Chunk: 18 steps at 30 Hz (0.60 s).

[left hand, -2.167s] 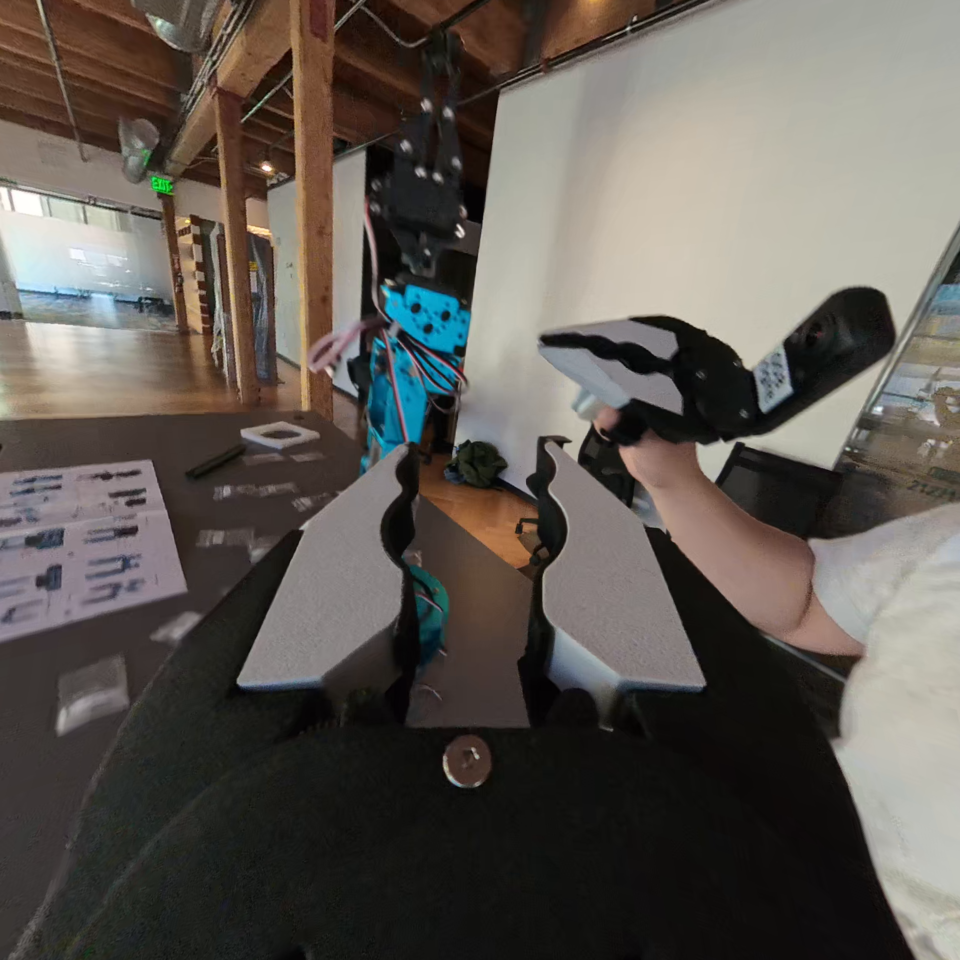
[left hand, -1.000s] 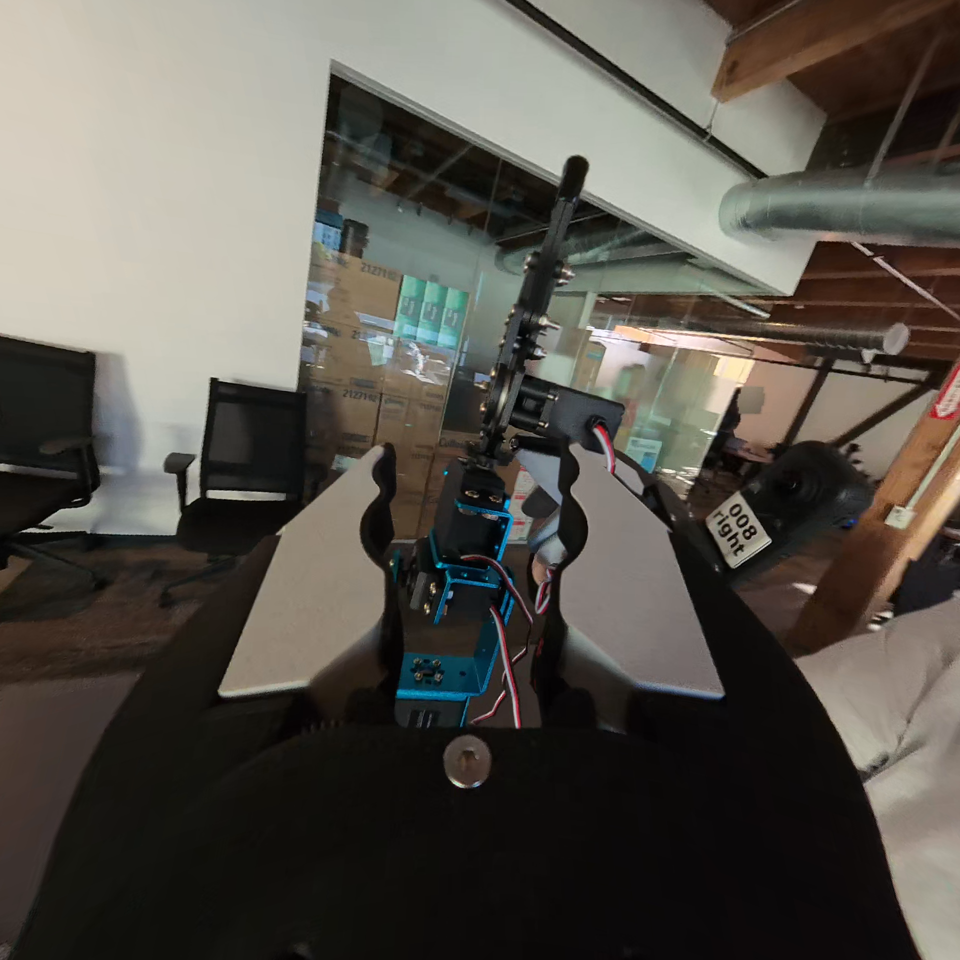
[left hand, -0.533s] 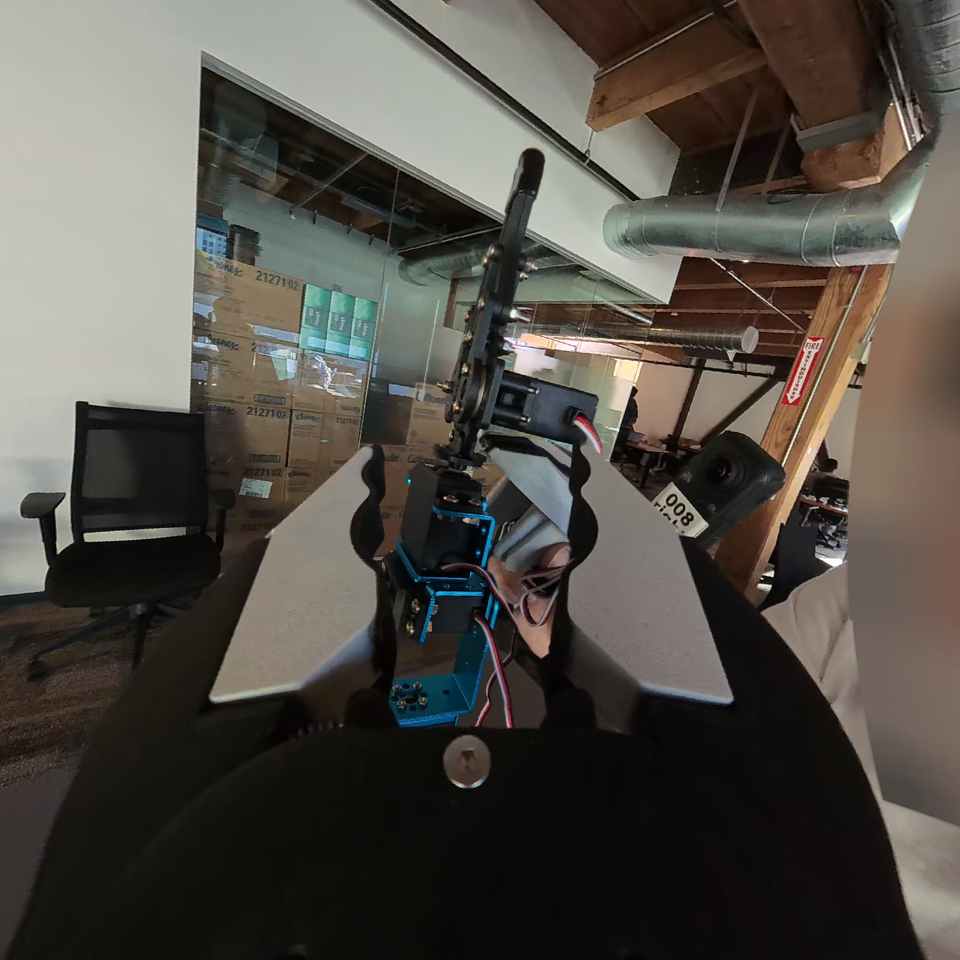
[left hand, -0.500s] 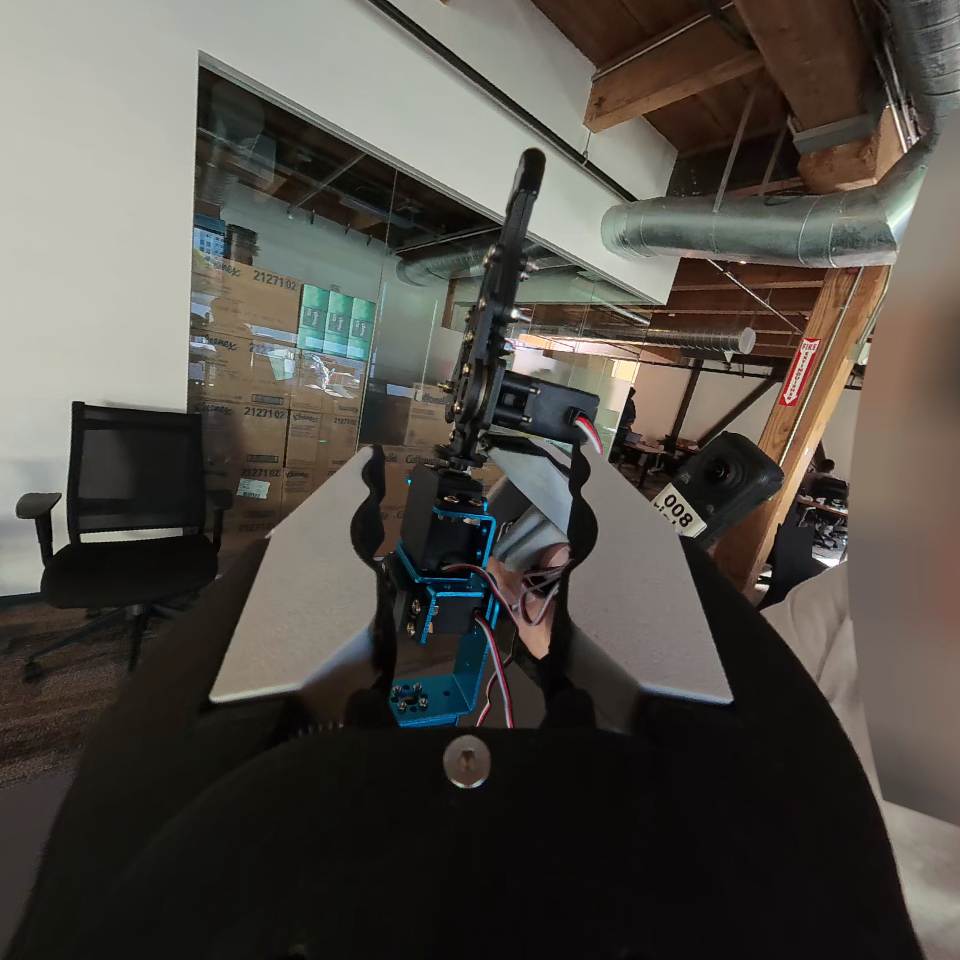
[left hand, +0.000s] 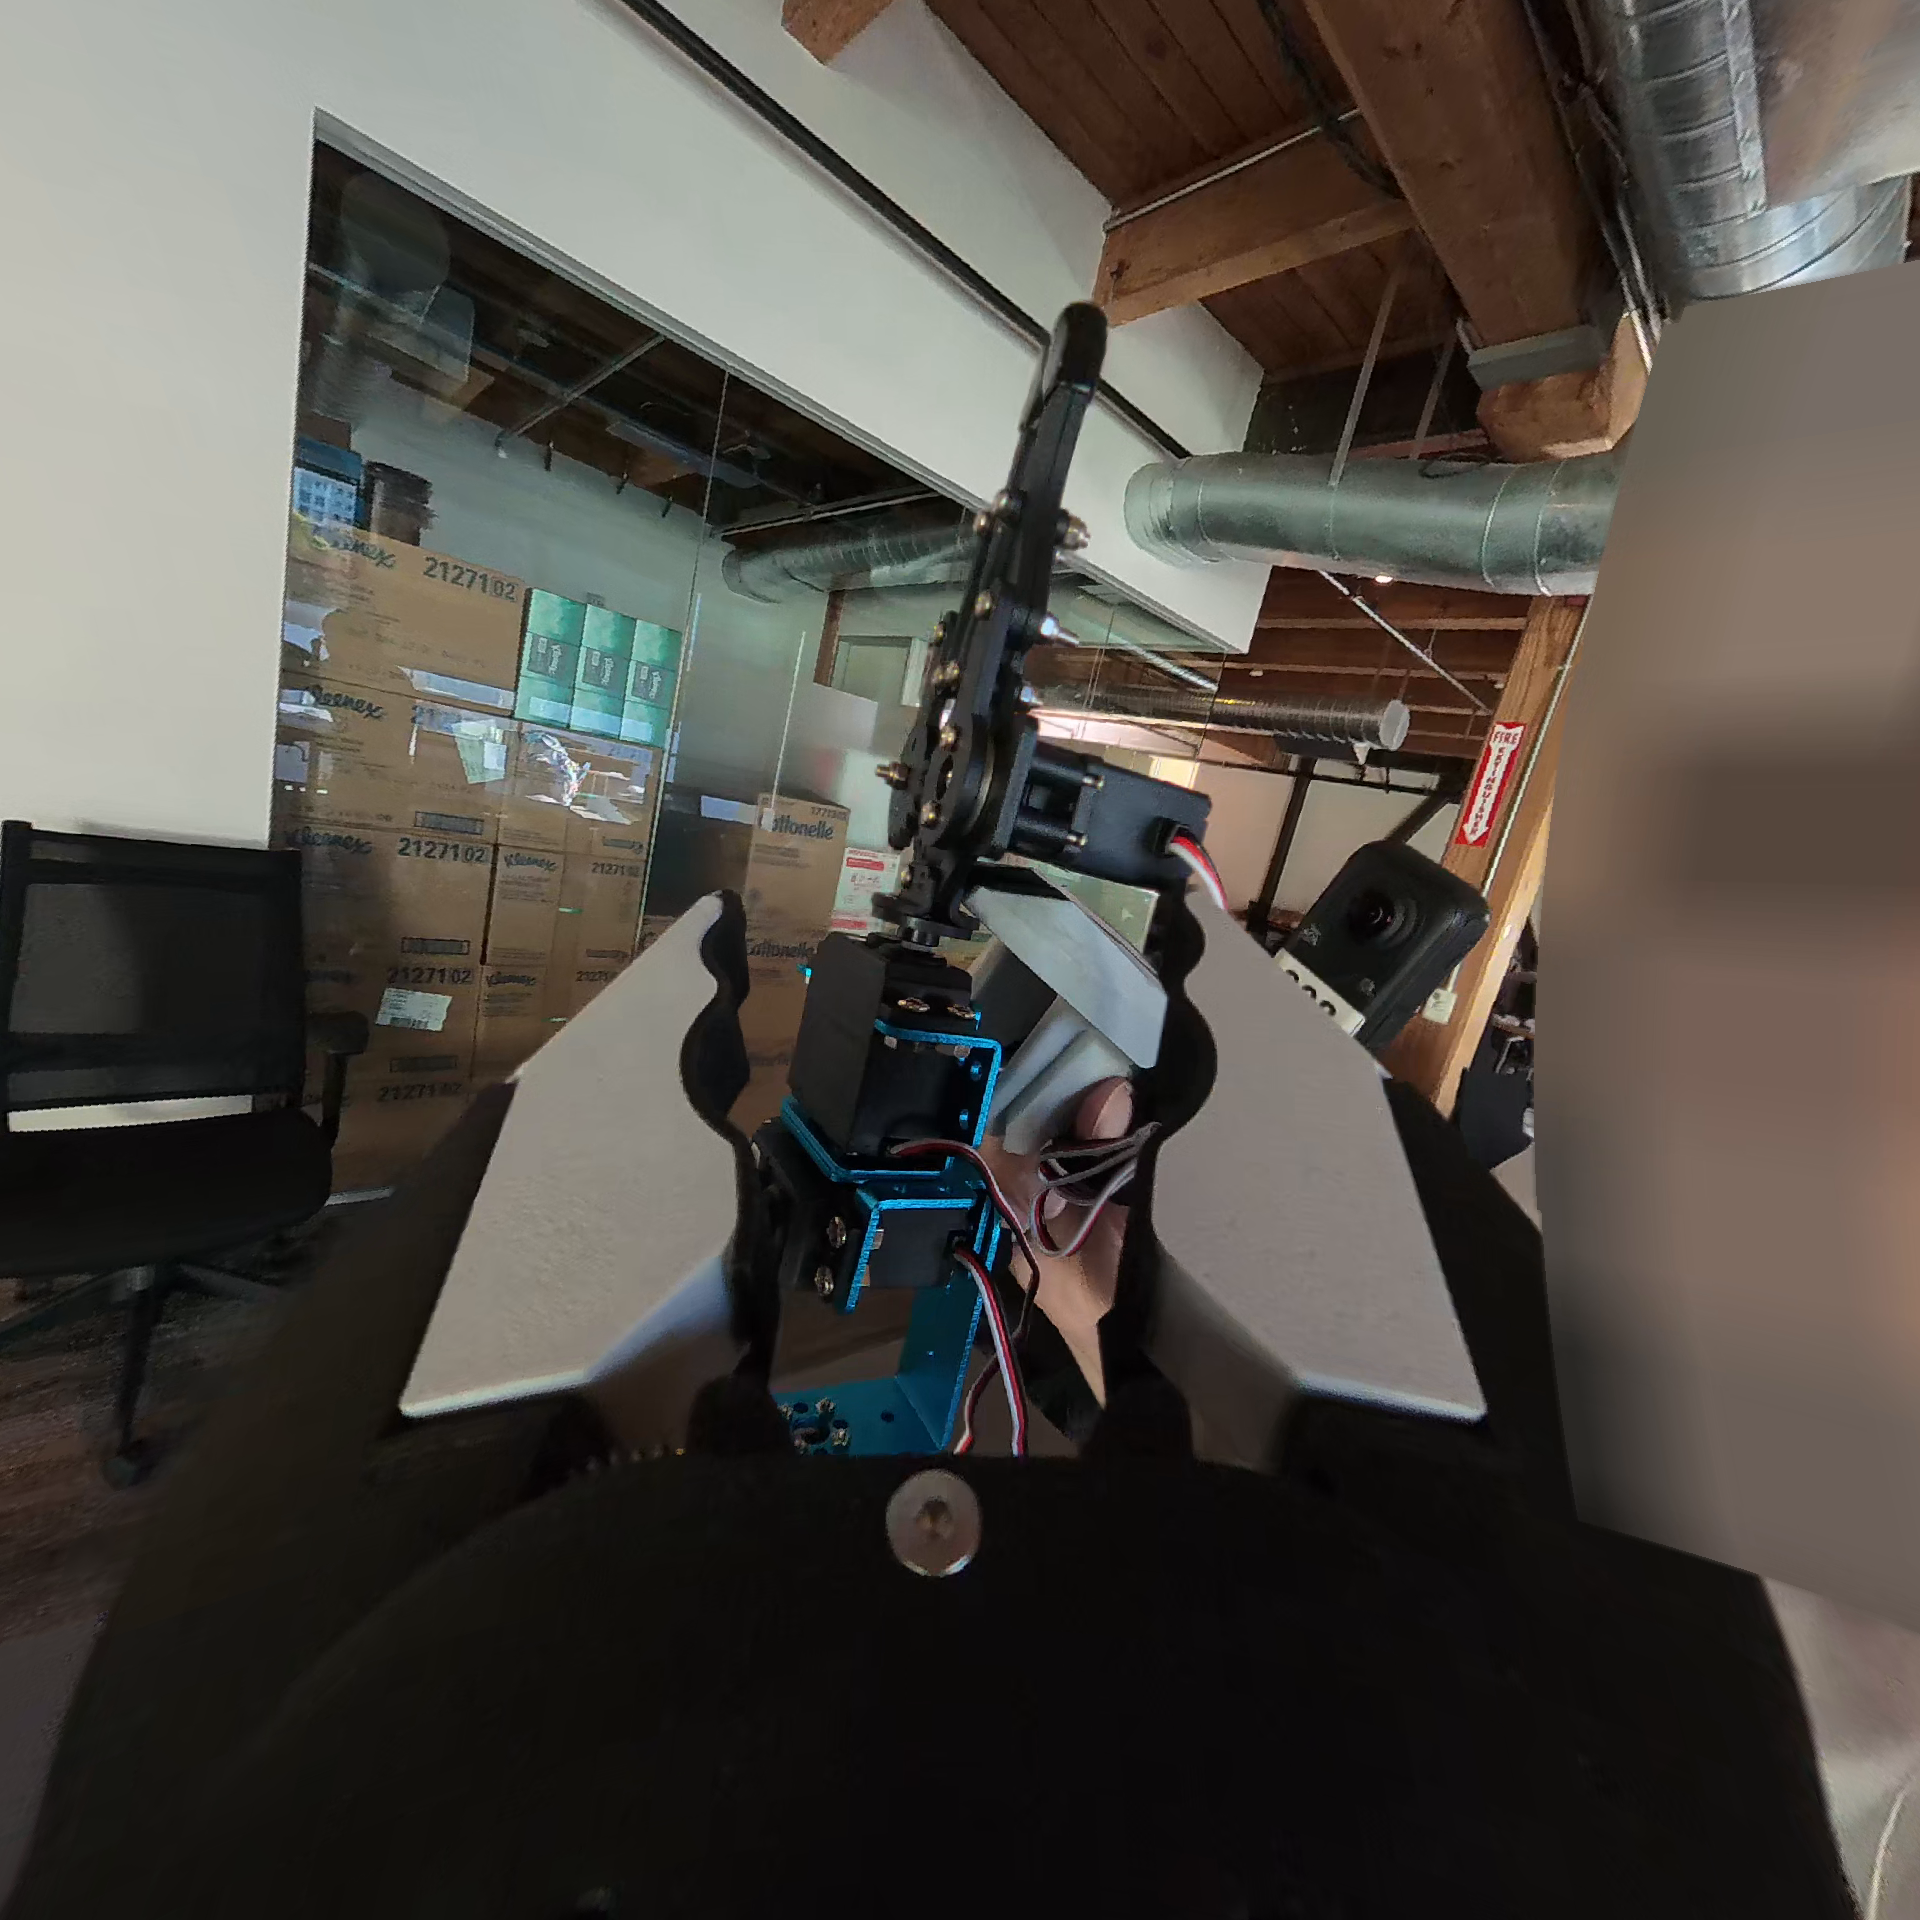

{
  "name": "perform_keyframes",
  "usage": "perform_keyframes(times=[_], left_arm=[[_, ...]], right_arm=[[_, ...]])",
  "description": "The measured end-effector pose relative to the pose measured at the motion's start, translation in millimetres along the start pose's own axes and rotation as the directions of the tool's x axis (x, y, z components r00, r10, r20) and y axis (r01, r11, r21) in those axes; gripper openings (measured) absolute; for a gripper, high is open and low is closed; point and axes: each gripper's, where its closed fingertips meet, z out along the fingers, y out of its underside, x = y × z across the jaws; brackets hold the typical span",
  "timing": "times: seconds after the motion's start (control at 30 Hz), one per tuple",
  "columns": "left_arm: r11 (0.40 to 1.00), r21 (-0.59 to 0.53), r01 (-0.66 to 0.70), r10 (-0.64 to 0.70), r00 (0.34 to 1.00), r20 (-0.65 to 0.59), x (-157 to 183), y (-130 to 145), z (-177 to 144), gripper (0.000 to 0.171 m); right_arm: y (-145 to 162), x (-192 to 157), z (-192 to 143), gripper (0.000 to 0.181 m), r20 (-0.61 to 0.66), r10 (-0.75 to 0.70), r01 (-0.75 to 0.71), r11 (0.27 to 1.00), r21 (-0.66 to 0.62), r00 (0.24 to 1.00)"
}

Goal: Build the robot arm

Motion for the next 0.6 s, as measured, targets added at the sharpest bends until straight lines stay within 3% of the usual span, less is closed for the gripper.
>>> perform_keyframes(times=[0.6], left_arm=[[1.0,0.002,0.031,-0.031,0.999,-0.035,3.0,1.2,2.7,0.074]], right_arm=[[1.1,1.4,-0.3,0.004,0.014,0.118,-0.117,0.992,-0.038,0.993]])
